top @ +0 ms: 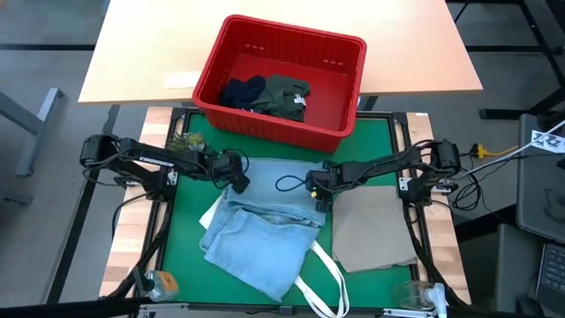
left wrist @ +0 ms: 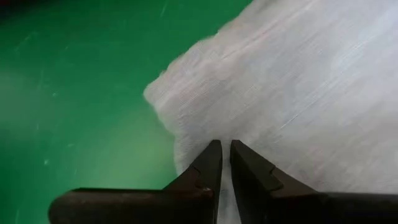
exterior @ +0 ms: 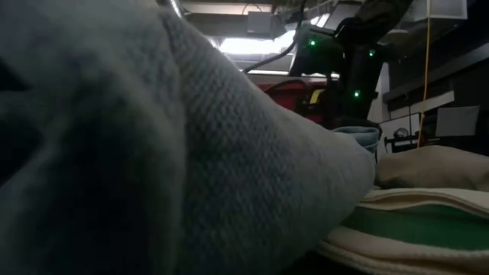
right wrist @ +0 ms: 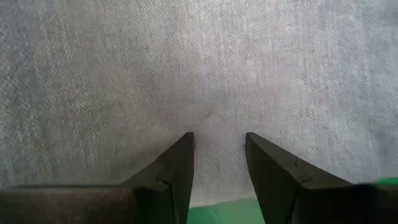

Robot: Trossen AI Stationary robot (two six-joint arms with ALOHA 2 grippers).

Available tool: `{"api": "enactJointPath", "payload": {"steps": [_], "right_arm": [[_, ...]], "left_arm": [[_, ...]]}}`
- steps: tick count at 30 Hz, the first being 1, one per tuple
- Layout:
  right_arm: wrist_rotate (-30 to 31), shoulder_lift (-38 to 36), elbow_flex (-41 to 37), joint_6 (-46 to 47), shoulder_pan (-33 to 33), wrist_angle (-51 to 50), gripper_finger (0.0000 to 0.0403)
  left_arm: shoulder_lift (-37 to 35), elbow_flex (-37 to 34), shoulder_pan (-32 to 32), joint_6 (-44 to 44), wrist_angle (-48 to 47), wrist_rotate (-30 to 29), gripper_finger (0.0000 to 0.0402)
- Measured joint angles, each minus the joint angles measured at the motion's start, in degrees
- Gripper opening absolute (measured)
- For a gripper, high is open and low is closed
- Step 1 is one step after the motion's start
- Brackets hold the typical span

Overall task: Fold Laundry from Bin
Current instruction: Fold the light blue pants

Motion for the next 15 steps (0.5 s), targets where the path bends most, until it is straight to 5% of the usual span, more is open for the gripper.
{"api": "enactJointPath", "payload": {"steps": [7,15], "right_arm": [[2.12,-2.2,5.45,-0.39,0.03,-5.82,0.0144],[-1.92,-4.05,7.54,2.37,3.13,-4.84,0.0144]], "left_arm": [[-3.03,7.48,-0.02,4.19,-3.14,3.14,0.0019],[-3.76,12.38,-3.87,4.52,-3.31,13.37,0.0015]]}}
